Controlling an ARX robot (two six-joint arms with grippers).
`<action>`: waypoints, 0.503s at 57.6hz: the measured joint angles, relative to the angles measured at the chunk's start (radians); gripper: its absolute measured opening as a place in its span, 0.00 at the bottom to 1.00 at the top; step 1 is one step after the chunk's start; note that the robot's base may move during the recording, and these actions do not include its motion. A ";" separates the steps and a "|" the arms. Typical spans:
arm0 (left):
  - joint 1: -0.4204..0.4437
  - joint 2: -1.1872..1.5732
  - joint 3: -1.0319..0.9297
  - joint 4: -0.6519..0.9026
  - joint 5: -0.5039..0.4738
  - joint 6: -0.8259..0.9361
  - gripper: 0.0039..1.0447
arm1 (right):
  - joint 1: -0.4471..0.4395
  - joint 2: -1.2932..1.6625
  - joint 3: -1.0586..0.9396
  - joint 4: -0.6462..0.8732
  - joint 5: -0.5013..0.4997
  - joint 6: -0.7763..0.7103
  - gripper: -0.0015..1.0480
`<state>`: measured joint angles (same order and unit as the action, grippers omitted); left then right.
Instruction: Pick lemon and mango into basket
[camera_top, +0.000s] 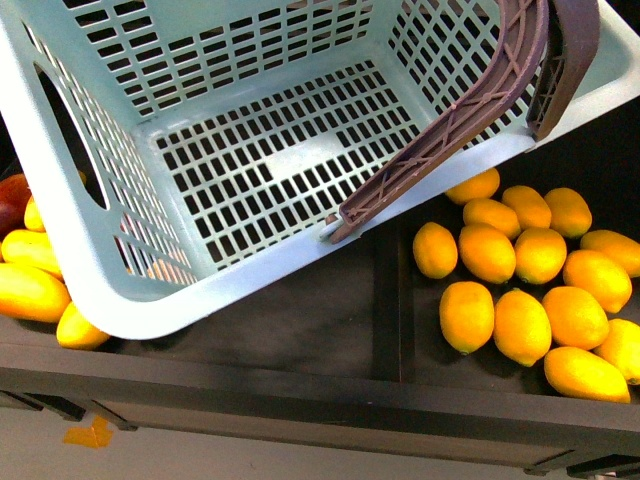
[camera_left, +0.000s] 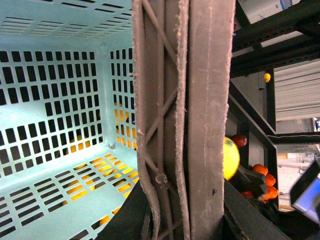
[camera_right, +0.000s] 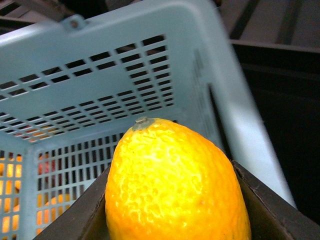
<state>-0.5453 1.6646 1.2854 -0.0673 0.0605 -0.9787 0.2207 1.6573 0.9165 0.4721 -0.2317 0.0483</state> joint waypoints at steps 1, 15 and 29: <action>0.000 0.000 0.000 0.000 0.000 0.000 0.18 | 0.019 0.014 0.010 0.000 0.006 0.004 0.53; 0.000 0.000 0.000 0.000 -0.003 0.000 0.18 | 0.133 0.084 0.077 -0.009 0.156 0.010 0.75; 0.002 0.000 0.000 0.000 -0.006 0.004 0.18 | 0.013 0.000 0.006 0.047 0.407 0.094 0.91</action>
<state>-0.5434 1.6650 1.2858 -0.0673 0.0547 -0.9749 0.2340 1.6577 0.9222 0.5190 0.1757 0.1425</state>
